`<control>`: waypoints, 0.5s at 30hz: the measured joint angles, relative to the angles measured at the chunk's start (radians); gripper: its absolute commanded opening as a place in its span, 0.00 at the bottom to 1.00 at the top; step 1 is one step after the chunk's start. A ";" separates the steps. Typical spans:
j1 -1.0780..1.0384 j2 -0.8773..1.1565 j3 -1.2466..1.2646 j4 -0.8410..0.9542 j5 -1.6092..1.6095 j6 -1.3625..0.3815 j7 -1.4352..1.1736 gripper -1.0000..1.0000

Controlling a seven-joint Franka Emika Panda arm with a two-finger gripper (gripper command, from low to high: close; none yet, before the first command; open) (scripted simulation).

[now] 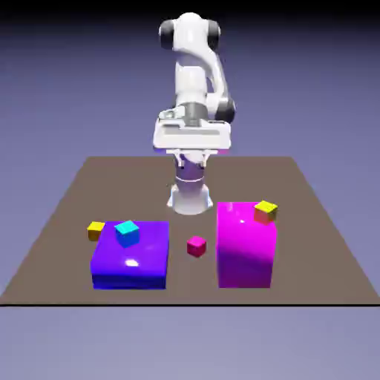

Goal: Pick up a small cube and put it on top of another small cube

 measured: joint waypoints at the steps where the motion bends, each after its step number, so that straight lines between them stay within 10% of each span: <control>1: -0.036 0.028 0.022 0.016 -0.023 -0.015 -0.039 0.50; 15: -0.425 0.456 0.402 -0.040 -0.126 -0.226 -0.628 0.50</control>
